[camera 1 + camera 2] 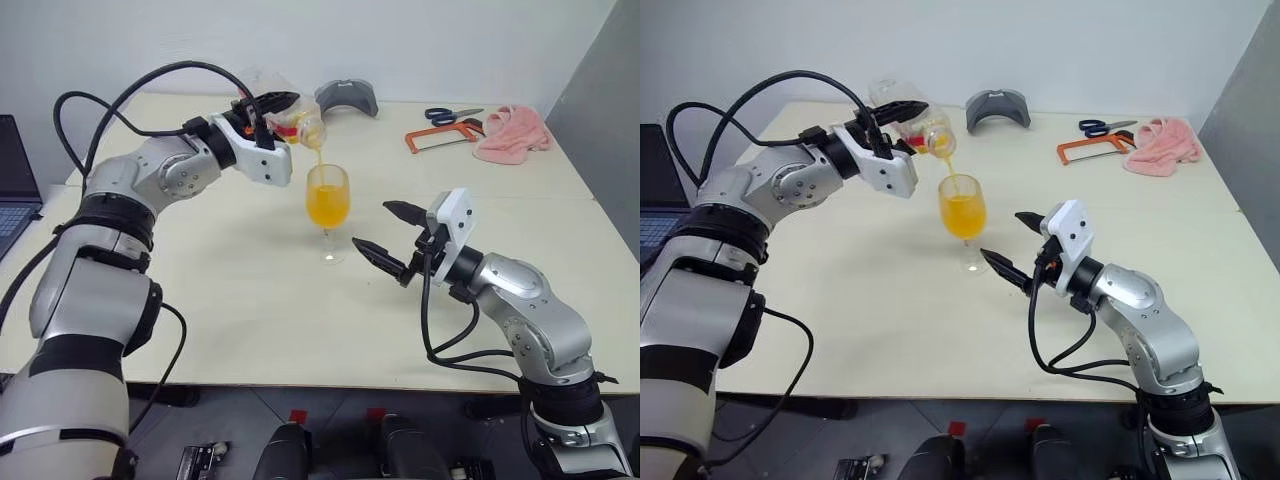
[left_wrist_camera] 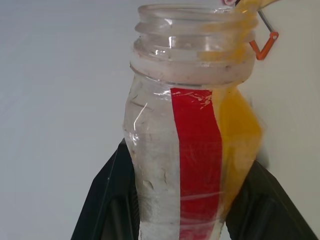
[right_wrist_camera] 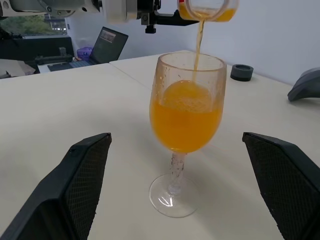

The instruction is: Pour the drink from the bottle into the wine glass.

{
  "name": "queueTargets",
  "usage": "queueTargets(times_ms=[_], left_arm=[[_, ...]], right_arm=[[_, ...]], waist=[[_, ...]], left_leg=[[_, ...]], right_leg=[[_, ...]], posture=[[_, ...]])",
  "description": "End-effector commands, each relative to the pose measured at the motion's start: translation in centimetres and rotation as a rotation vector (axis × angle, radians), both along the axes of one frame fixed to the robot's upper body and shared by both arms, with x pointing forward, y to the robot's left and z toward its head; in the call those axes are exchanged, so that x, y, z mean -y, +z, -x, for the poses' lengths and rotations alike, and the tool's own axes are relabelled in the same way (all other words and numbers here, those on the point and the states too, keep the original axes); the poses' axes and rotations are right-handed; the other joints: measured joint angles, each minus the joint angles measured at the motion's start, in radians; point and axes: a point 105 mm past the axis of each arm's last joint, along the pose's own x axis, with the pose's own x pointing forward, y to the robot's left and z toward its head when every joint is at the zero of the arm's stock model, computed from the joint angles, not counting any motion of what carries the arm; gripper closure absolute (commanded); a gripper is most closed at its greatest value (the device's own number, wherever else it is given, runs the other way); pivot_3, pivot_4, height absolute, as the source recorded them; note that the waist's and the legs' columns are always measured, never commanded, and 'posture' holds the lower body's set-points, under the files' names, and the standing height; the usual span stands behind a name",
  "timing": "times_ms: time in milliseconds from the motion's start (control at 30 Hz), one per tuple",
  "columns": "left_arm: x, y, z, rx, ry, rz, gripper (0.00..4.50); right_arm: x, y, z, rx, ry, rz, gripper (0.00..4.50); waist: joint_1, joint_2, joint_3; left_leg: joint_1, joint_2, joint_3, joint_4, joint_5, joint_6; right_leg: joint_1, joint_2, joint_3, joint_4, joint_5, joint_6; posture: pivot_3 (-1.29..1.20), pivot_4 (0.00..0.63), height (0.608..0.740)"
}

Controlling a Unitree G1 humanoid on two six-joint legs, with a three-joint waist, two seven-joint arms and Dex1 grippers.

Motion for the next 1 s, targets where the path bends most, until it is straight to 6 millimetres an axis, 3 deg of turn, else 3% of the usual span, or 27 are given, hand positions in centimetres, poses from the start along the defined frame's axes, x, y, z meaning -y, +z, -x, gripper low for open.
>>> queueTargets(times_ms=[33,233,400,533,767,1000], left_arm=[[0.1,1.3,0.3,-0.010,-0.024,0.123,2.82],[-0.9,1.5,-0.3,-0.145,-0.018,0.373,2.82],[-3.5,1.1,-0.8,-0.362,-0.029,0.781,2.82],[-6.4,-1.0,-0.3,-0.492,0.013,0.998,2.82],[-11.0,-5.4,1.4,-0.636,0.144,1.268,2.83],[-13.2,-8.5,2.4,-0.688,0.207,1.394,2.83]], right_arm=[[-0.3,1.3,0.7,0.061,0.020,-0.010,0.00],[-0.3,1.9,0.7,0.107,0.007,-0.023,0.00],[-0.9,3.0,1.9,0.124,0.084,-0.050,0.00],[-1.8,2.5,2.9,0.090,0.166,0.012,0.00],[-3.7,1.5,2.9,0.001,0.221,0.098,0.00],[-6.0,1.2,2.0,-0.015,0.257,0.166,0.00]], waist=[[0.000,0.000,0.000],[-0.003,0.000,0.000],[-0.014,0.000,0.000],[-0.026,0.000,0.000],[-0.032,0.000,-0.001],[-0.022,-0.001,-0.001]], left_leg=[[0.000,0.000,0.000,0.000,0.000,0.000],[0.000,0.000,0.000,0.000,0.000,0.000],[0.000,0.002,-0.001,0.001,0.000,0.000],[0.000,0.003,-0.004,0.001,0.000,-0.001],[0.001,0.003,-0.008,0.002,0.000,-0.001],[0.001,0.003,-0.007,0.003,0.000,-0.001]], right_leg=[[0.000,0.000,0.000,0.000,0.000,0.000],[0.000,0.000,0.000,0.001,0.000,0.000],[0.000,0.000,0.000,0.001,0.000,0.000],[0.000,0.000,0.000,0.001,0.000,0.000],[0.000,0.000,0.000,0.003,0.000,0.000],[0.001,-0.001,0.000,0.002,0.000,0.000]], posture=[[0.00,0.150,0.740],[0.00,0.150,0.740],[0.00,0.150,0.740],[0.00,0.150,0.740],[0.00,0.150,0.740],[0.00,0.150,0.740]])
